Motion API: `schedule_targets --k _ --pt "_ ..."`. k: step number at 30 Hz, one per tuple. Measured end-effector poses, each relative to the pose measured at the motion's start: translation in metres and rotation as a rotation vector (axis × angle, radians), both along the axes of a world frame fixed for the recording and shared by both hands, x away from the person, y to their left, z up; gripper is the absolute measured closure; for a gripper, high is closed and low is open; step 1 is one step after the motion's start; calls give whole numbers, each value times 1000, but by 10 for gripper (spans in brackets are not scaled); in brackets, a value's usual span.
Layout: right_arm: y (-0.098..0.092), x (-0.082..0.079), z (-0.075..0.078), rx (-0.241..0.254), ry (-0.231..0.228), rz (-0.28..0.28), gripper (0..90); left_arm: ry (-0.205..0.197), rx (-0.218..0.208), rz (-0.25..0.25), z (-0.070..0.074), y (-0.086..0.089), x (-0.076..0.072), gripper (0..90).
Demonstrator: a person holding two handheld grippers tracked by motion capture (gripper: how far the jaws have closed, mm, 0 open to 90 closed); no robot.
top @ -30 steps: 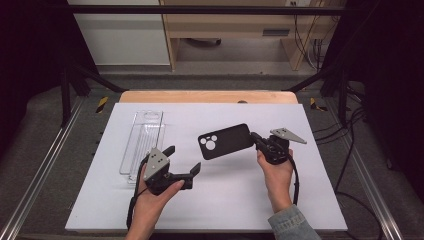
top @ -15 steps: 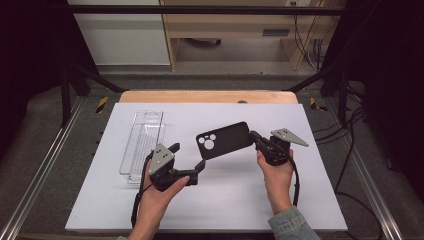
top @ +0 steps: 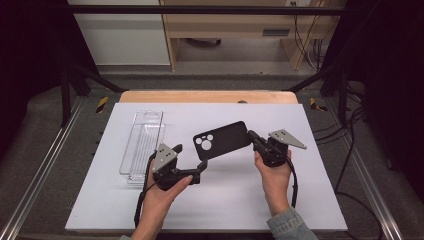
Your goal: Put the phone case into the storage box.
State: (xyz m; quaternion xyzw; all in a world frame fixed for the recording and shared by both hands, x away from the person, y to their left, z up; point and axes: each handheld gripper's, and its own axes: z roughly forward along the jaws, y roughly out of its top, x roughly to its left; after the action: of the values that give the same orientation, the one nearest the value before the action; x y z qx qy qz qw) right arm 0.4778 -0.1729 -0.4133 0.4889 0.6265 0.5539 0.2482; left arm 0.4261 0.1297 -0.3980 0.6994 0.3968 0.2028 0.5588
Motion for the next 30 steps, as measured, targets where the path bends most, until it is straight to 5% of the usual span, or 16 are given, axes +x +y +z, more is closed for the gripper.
schedule_targets --k 6,13,24,30 --pt "2 -2 1 1 -18 4 889 52 -58 -6 -5 1 8 72" --pt "3 -4 2 4 -34 7 888 77 -69 -19 -8 -2 13 171" --pt "8 -6 1 -3 -48 22 888 147 -143 -20 -12 2 19 413" --pt "8 -6 -1 0 -52 27 888 158 -145 -15 -14 4 18 536"
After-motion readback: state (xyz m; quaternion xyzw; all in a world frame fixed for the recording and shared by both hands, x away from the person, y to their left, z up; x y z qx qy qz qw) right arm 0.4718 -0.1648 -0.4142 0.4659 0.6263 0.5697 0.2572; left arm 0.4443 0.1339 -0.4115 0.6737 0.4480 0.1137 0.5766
